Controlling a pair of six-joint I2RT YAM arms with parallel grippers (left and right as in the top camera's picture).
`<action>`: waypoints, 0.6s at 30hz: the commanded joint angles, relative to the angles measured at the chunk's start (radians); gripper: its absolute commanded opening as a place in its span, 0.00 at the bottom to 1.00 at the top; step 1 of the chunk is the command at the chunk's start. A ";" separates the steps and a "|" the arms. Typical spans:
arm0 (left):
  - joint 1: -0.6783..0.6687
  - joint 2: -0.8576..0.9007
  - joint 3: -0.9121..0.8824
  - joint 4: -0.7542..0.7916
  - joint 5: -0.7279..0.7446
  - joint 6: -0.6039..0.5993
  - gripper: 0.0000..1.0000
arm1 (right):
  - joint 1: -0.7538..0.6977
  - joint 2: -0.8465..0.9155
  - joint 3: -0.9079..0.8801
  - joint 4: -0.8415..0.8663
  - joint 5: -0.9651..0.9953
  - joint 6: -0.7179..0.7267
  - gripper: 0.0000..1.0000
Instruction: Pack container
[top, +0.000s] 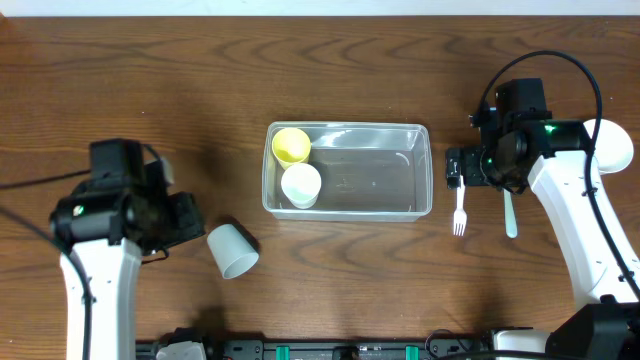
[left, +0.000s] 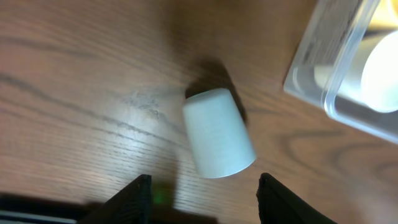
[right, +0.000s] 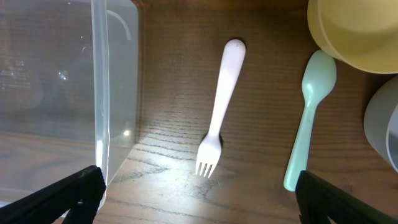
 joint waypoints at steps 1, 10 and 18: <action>-0.115 0.033 0.016 -0.018 -0.047 0.086 0.61 | -0.006 0.004 0.013 0.001 0.004 0.003 0.99; -0.521 0.100 0.016 -0.084 -0.425 -0.035 0.75 | -0.006 0.004 0.013 0.004 0.003 0.003 0.99; -0.578 0.244 0.011 -0.125 -0.431 -0.111 0.74 | -0.006 0.004 0.013 0.005 0.003 0.003 0.99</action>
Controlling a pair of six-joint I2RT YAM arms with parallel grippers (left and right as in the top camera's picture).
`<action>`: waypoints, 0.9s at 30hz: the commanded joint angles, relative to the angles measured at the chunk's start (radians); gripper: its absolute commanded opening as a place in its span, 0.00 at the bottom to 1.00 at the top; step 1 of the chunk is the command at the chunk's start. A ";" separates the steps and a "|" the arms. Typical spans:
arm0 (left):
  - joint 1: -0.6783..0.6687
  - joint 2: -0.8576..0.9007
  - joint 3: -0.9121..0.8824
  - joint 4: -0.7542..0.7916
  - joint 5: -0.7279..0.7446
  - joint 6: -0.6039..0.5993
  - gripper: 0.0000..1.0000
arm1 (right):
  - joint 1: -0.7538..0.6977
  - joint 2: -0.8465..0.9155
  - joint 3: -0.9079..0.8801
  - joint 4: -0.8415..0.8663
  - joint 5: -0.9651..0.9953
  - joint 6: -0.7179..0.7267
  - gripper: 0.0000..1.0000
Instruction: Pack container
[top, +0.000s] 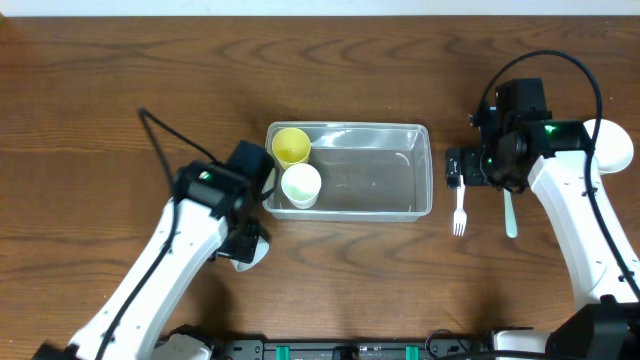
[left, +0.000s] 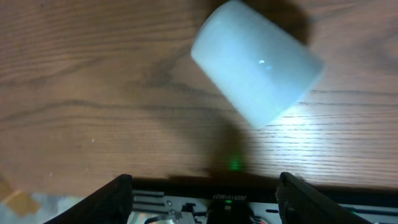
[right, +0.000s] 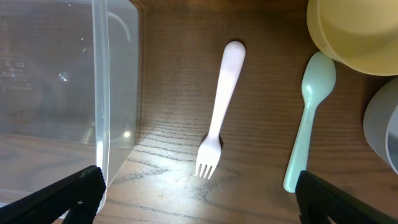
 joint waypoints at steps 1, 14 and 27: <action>-0.039 0.051 0.009 -0.004 -0.046 -0.053 0.74 | -0.006 0.004 0.013 0.000 0.003 0.003 0.99; -0.169 0.117 -0.008 0.021 -0.064 -0.114 0.73 | -0.006 0.004 0.013 0.002 0.003 0.003 0.99; -0.247 0.263 -0.008 0.069 -0.149 -0.181 0.73 | -0.006 0.004 0.013 0.000 0.003 0.003 0.99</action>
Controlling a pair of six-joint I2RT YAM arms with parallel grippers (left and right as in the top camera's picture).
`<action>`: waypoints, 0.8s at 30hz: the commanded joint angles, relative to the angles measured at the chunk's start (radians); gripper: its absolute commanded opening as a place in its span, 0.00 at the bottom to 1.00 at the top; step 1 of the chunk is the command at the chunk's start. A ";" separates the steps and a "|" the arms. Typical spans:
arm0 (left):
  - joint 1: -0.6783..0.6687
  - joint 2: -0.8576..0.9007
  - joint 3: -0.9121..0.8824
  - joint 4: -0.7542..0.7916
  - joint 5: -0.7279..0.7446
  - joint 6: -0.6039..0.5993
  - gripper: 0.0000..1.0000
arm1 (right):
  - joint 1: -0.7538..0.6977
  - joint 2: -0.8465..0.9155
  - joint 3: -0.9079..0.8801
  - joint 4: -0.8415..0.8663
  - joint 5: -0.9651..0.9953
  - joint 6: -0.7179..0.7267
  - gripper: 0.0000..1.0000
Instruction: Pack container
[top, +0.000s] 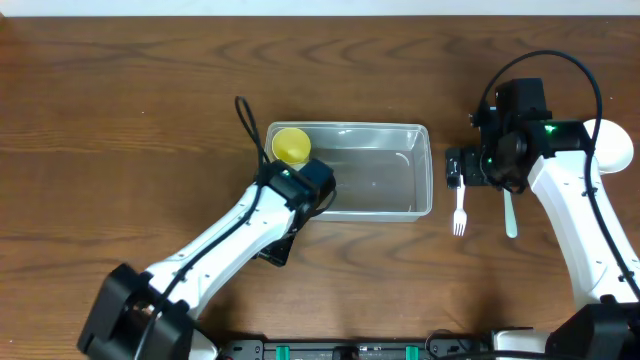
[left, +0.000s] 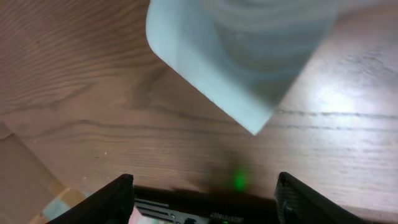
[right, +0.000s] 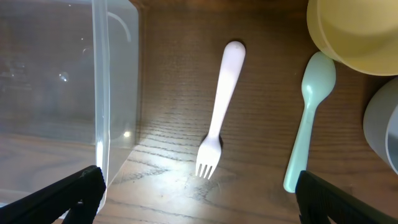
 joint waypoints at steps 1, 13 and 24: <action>-0.004 0.039 -0.008 0.005 -0.065 -0.056 0.73 | -0.006 0.004 0.013 0.000 0.003 0.003 0.99; -0.004 0.054 -0.008 0.098 -0.072 -0.076 0.73 | -0.006 0.004 0.013 0.000 0.003 0.003 0.99; -0.003 0.059 -0.066 0.145 -0.072 -0.075 0.73 | -0.006 0.004 0.013 -0.001 0.003 0.003 0.99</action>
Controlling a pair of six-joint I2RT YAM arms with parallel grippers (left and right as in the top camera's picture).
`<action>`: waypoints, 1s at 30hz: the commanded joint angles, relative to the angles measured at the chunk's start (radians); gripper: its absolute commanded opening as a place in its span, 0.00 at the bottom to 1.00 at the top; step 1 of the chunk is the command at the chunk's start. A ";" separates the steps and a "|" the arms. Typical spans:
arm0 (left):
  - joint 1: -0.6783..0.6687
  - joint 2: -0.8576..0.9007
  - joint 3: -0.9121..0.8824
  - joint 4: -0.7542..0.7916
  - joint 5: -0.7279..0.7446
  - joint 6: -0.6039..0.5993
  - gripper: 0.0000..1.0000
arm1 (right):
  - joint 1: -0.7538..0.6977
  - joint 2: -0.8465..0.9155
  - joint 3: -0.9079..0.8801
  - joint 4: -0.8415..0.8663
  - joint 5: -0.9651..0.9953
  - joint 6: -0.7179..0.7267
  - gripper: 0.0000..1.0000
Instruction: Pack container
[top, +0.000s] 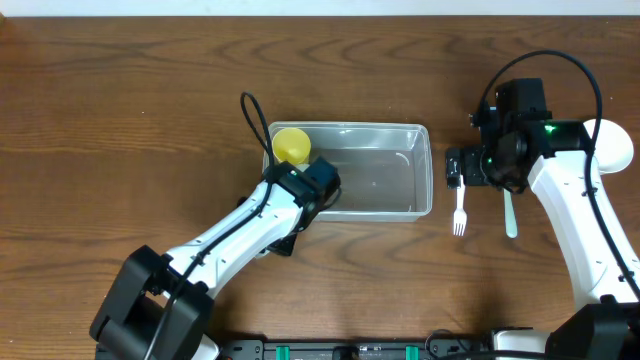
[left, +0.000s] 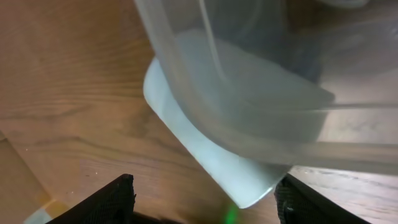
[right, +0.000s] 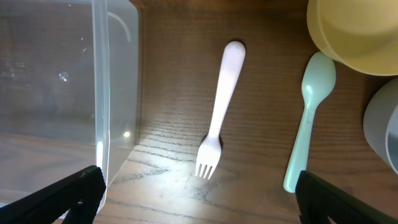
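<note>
The clear container (top: 375, 170) sits mid-table with a yellow cup (top: 291, 145) in its far-left corner. My left arm (top: 285, 200) reaches over the container's near-left corner. In the left wrist view a pale grey cup (left: 217, 149) lies on the wood, partly seen through the container wall (left: 186, 68). My left gripper (left: 202, 190) is open, with its fingers just short of the cup. My right gripper (right: 199, 190) hangs open over a white fork (right: 221, 106) lying right of the container (right: 99, 93).
A mint spoon (right: 311, 118) lies right of the fork (top: 459, 210). A yellow bowl (right: 354, 31) and a pale grey bowl (right: 384, 124) sit at the right wrist view's edge. In the overhead view a white round dish (top: 613, 145) shows beside the right arm.
My left wrist has shifted a little, so the container's wall now lies across the pale cup in its view. The gripper is as wide open as before. The right arm has not moved.
First my left arm was at the table's left, the pale cup lay on its side left of the container's front, and a white cup showed inside. Then the arm was over the pale cup. Since then it covers the container's near-left corner, hiding both cups from overhead.
</note>
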 joint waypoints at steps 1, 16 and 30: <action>-0.004 0.012 -0.026 0.008 -0.017 -0.009 0.73 | -0.006 0.004 0.013 -0.001 0.003 0.003 0.99; 0.003 0.122 -0.027 0.029 -0.070 -0.008 0.59 | -0.006 0.004 0.013 -0.009 0.003 0.003 0.99; 0.003 0.121 -0.026 -0.001 -0.142 -0.017 0.37 | -0.006 0.004 0.013 -0.008 0.003 0.003 0.99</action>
